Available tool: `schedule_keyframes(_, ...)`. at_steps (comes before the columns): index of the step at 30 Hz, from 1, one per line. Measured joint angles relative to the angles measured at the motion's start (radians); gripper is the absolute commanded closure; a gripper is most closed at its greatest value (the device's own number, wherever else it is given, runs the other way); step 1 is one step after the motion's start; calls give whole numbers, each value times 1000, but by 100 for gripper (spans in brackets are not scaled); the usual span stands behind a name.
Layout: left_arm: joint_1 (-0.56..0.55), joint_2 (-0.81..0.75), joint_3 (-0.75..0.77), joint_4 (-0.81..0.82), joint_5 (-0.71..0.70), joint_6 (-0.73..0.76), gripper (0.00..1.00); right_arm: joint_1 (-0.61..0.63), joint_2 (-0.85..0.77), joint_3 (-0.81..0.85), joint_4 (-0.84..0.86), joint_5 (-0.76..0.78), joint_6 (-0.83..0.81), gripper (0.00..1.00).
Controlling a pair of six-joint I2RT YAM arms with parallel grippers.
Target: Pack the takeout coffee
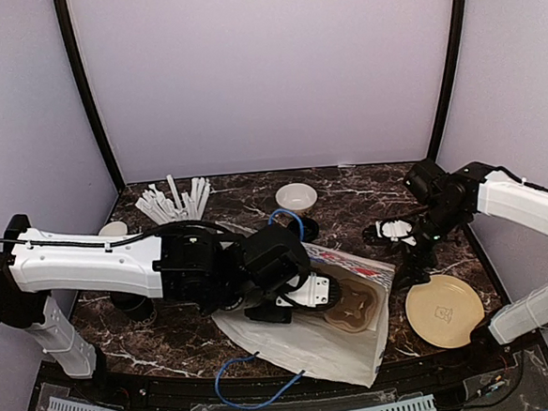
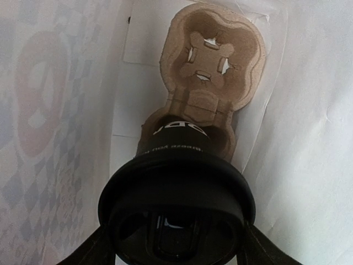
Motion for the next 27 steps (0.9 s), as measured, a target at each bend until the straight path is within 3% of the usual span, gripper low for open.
schedule_keyframes(27,32,107,10,34,-45,96,65,18,82,8,0,-32,6,4)
